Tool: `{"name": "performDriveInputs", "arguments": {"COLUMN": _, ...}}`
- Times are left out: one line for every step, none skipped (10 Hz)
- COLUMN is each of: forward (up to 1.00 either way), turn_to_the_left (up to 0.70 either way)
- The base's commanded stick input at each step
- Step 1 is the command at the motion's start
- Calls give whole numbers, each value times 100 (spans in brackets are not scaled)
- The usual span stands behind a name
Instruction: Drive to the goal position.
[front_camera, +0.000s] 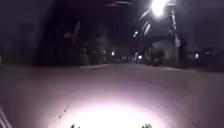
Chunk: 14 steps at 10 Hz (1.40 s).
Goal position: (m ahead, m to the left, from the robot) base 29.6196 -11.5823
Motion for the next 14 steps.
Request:
{"name": "performDriveInputs", "arguments": {"forward": 85, "turn_to_the_left": 0}}
{"name": "performDriveInputs", "arguments": {"forward": 85, "turn_to_the_left": 0}}
{"name": "performDriveInputs", "arguments": {"forward": 85, "turn_to_the_left": 0}}
{"name": "performDriveInputs", "arguments": {"forward": 85, "turn_to_the_left": 0}}
{"name": "performDriveInputs", "arguments": {"forward": 85, "turn_to_the_left": 0}}
{"name": "performDriveInputs", "arguments": {"forward": 85, "turn_to_the_left": 0}}
{"name": "performDriveInputs", "arguments": {"forward": 85, "turn_to_the_left": 0}}
{"name": "performDriveInputs", "arguments": {"forward": 85, "turn_to_the_left": 0}}
{"name": "performDriveInputs", "arguments": {"forward": 85, "turn_to_the_left": 0}}
{"name": "performDriveInputs", "arguments": {"forward": 85, "turn_to_the_left": 0}}
{"name": "performDriveInputs", "arguments": {"forward": 85, "turn_to_the_left": 0}}
{"name": "performDriveInputs", "arguments": {"forward": 85, "turn_to_the_left": 0}}
{"name": "performDriveInputs", "arguments": {"forward": 85, "turn_to_the_left": -22}}
{"name": "performDriveInputs", "arguments": {"forward": 85, "turn_to_the_left": -34}}
